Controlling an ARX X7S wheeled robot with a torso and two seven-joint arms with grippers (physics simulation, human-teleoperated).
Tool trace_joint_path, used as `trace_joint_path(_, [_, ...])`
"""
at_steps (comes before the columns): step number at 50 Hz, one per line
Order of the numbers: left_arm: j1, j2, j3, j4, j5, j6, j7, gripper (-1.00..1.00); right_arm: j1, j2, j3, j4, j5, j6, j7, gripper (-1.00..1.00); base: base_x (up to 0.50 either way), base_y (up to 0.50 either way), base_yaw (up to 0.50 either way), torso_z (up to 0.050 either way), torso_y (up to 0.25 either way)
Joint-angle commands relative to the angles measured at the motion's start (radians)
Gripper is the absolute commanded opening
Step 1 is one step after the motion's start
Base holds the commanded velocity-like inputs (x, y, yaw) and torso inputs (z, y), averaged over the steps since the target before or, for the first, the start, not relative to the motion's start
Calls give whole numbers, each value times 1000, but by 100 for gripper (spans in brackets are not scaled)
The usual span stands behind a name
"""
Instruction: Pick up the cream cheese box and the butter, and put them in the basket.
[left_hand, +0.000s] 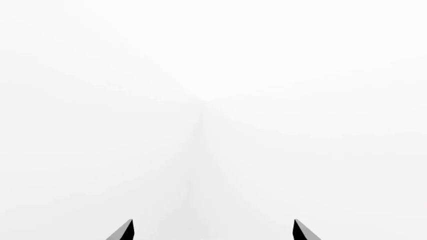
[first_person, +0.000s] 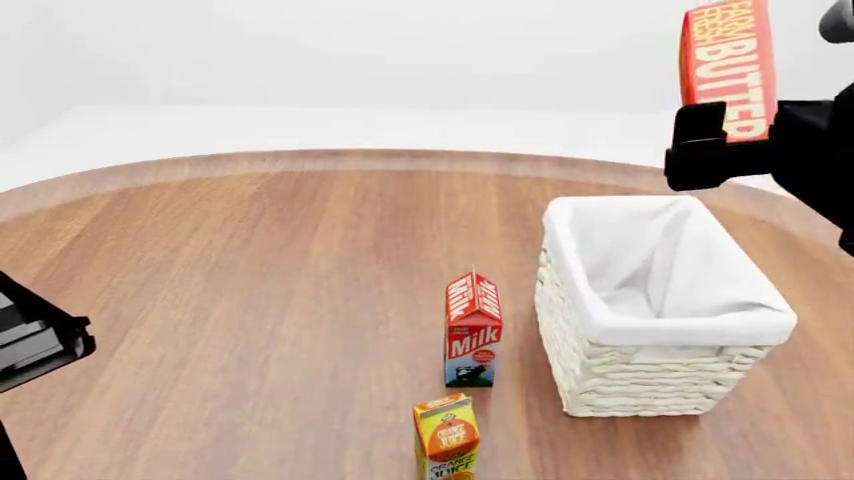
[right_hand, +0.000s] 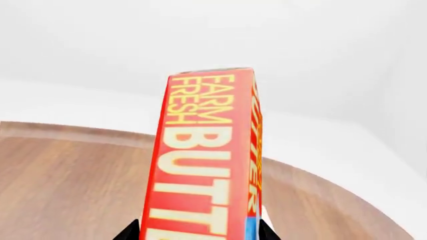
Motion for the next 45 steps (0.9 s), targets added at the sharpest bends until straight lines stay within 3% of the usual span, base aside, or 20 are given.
trace_joint_path(1, [1, 19, -22, -2, 10, 6, 27, 100, 88, -70, -16, 178, -182, 34, -169, -100, 0, 0, 0, 0, 0])
trace_joint_path(12, [2, 19, -20, -5, 11, 10, 27, 100, 135, -140, -113, 328, -328, 28, -342, -100, 0, 0, 0, 0, 2])
trace_joint_path(26, [2, 18, -20, -7, 11, 11, 26, 100, 47, -163, -137, 449, -361, -38, -410, -100, 0, 0, 0, 1, 1])
trace_joint_path(45, [5, 18, -21, -5, 11, 12, 24, 100, -103, -151, -153, 455, -346, -89, -440, -100, 0, 0, 0, 1, 1])
